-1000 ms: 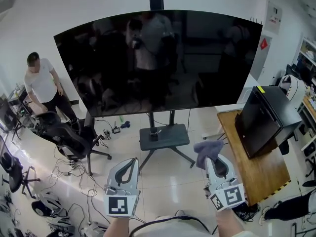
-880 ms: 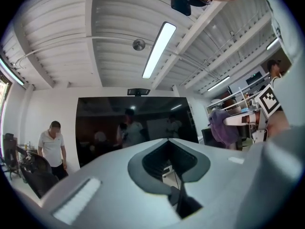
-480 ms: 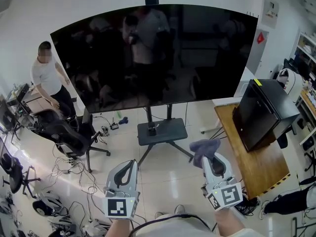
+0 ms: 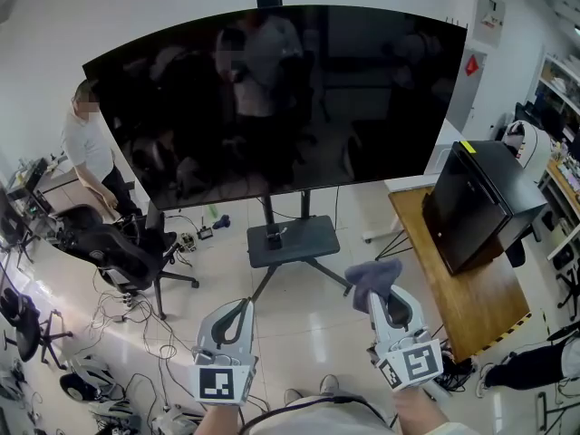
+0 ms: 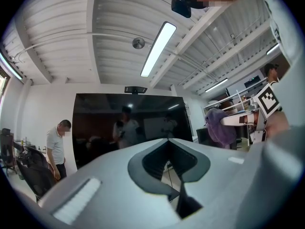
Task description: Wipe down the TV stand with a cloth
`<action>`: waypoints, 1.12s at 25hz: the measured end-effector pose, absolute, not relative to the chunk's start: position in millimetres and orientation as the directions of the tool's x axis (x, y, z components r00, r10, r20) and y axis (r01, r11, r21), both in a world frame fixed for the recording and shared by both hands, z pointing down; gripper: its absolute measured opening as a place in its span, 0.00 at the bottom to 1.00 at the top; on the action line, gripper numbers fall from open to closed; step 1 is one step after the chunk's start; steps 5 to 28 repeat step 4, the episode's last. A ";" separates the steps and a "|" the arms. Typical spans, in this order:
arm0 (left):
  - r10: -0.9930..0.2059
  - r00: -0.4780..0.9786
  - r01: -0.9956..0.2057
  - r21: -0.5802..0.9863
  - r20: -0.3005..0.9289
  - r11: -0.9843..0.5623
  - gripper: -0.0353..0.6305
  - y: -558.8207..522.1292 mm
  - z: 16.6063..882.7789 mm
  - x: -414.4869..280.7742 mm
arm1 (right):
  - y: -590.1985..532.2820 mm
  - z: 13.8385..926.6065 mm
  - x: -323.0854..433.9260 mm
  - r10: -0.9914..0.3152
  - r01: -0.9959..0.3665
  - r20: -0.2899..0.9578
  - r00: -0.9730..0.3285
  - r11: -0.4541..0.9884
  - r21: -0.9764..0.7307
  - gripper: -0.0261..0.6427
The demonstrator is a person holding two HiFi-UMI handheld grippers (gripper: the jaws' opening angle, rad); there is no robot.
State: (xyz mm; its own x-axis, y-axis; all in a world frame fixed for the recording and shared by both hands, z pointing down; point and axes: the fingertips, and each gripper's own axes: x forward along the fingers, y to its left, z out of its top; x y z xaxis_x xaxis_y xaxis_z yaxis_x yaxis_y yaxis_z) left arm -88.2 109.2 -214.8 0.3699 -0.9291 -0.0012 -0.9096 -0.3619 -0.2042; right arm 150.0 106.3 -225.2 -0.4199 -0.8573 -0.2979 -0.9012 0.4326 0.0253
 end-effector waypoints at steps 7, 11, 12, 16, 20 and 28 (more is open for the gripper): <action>-0.924 0.383 -0.906 -0.193 0.003 -0.376 0.11 103.6 -205.4 -85.6 | 105.2 -218.5 143.5 -0.857 -0.899 -0.290 -0.426 0.438 0.027 0.12; -0.924 0.383 -0.906 -0.193 0.003 -0.376 0.11 103.6 -205.4 -85.6 | 105.2 -218.5 143.5 -0.857 -0.899 -0.290 -0.426 0.438 0.027 0.12; -0.924 0.383 -0.906 -0.193 0.003 -0.376 0.11 103.6 -205.4 -85.6 | 105.2 -218.5 143.5 -0.857 -0.899 -0.290 -0.426 0.438 0.027 0.12; -0.924 0.383 -0.906 -0.193 0.003 -0.376 0.11 103.6 -205.4 -85.6 | 105.2 -218.5 143.5 -0.857 -0.899 -0.290 -0.426 0.438 0.027 0.12; -0.924 0.383 -0.906 -0.193 0.003 -0.376 0.11 103.6 -205.4 -85.6 | 105.2 -218.5 143.5 -0.857 -0.899 -0.290 -0.426 0.438 0.027 0.12; -0.924 0.383 -0.906 -0.193 0.003 -0.376 0.11 103.6 -205.4 -85.6 | 105.2 -218.5 143.5 -0.857 -0.899 -0.290 -0.426 0.438 0.027 0.12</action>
